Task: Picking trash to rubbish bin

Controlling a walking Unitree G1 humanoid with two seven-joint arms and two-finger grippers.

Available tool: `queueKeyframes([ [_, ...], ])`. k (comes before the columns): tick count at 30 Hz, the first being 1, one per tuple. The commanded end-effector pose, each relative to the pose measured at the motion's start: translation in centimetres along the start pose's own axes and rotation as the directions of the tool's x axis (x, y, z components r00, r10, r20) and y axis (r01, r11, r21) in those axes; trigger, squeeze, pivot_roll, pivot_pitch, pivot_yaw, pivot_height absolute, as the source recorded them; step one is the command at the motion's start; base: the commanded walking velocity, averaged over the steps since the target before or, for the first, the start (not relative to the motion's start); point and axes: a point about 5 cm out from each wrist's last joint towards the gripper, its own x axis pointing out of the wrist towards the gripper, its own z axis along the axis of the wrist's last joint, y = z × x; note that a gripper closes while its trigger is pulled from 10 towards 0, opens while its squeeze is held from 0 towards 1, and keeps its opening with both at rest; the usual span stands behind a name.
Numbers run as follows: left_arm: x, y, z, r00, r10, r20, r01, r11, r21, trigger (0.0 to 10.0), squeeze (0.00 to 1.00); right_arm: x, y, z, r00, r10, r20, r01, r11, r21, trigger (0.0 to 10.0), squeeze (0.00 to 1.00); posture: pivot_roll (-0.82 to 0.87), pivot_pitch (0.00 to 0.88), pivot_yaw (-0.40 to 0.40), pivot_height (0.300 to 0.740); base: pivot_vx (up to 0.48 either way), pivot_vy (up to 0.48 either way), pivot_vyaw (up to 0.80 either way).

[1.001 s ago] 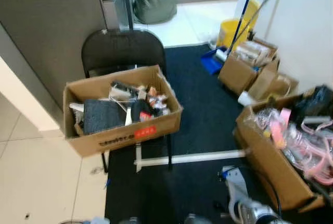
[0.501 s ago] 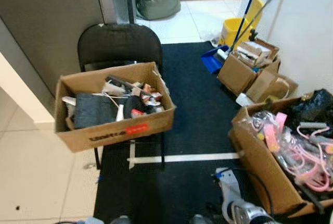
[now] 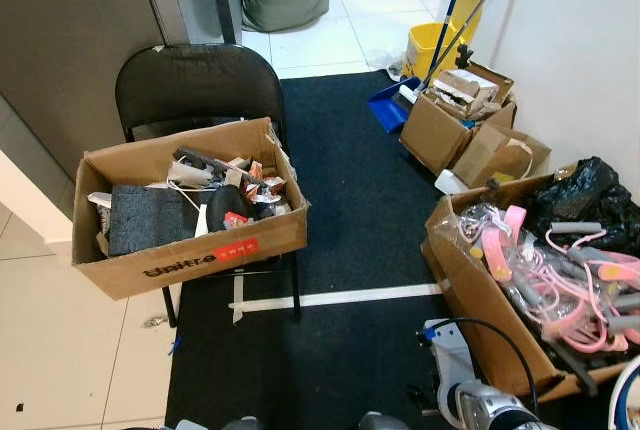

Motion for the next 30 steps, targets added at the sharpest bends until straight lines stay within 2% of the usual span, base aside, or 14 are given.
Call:
queueKeyframes([
  [1, 0.04, -1.73, 1.13, 0.998, -0.052, 0.039, 0.051, 0.999, 0.003, 10.0, 0.0, 0.03, 0.16, -0.71, 1.0, 0.001, -0.024, -0.001, 1.0, 0.001, 10.0, 0.0, 0.04, 0.038, -0.011, 0.74, -0.375, 0.0, 0.0],
  [23, 0.05, -1.89, 1.37, 0.997, -0.062, 0.044, 0.061, 0.998, 0.019, 10.0, 0.0, 0.03, 0.2, -0.84, 1.0, 0.002, -0.026, -0.001, 1.0, 0.009, 10.0, 0.0, 0.04, 0.041, -0.009, 0.74, -0.389, 0.0, 0.0],
  [30, 0.04, -2.0, 1.5, 0.996, -0.067, 0.056, 0.067, 0.998, 0.002, 10.0, 0.0, 0.02, 0.16, -0.79, 1.0, 0.004, -0.026, -0.003, 1.0, 0.005, 10.0, 0.0, 0.04, 0.041, -0.011, 0.74, -0.086, 0.0, 0.0],
])
